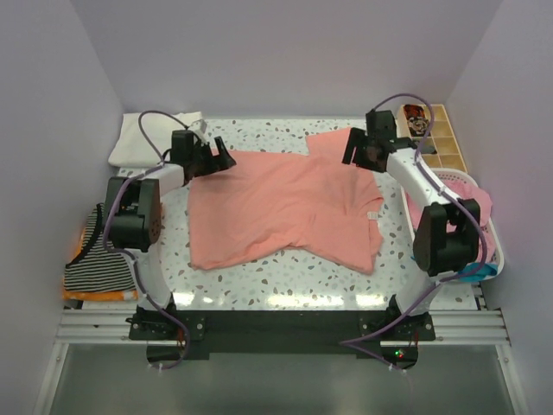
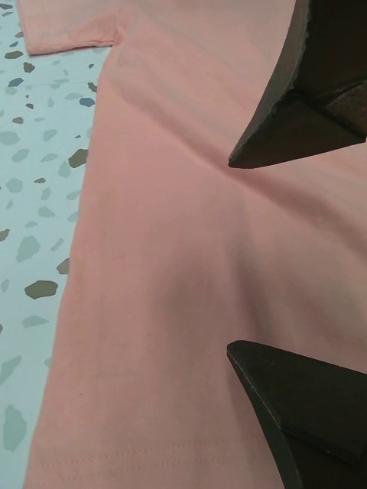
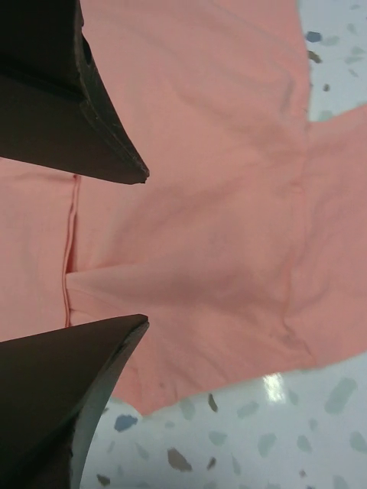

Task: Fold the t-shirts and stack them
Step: Flatten out the tshirt

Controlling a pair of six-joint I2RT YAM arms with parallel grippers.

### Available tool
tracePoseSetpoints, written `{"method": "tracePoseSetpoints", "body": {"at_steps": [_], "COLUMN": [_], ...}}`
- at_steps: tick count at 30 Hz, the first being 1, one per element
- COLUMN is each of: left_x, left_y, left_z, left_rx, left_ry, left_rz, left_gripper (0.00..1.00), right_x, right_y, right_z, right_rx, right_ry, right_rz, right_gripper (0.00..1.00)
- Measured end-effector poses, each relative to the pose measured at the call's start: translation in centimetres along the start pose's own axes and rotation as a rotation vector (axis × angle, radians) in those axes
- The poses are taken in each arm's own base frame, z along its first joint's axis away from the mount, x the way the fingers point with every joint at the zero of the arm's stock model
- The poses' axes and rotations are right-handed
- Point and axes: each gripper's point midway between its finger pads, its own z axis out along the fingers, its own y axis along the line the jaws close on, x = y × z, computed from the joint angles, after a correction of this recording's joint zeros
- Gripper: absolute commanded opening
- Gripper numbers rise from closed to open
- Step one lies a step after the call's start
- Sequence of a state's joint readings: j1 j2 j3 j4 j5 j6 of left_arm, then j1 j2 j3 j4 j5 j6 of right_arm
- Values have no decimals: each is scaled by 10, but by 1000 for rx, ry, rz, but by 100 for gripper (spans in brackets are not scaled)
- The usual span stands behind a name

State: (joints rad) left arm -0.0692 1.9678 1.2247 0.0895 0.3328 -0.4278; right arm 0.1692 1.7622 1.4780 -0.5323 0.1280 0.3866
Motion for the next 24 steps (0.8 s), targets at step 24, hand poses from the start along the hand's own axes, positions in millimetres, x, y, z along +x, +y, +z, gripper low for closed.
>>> {"method": "tracePoseSetpoints", "body": {"at_steps": [24], "left_x": [-51], "left_y": [23], "left_z": [73], "left_rx": [15], "left_ry": [-27], "left_rz": [48], "left_gripper": [100], "right_x": [140], "right_y": [-21], "right_z": [40], "right_rx": [18], "right_ry": [330], "right_rz": [-53], "right_gripper": [74]}}
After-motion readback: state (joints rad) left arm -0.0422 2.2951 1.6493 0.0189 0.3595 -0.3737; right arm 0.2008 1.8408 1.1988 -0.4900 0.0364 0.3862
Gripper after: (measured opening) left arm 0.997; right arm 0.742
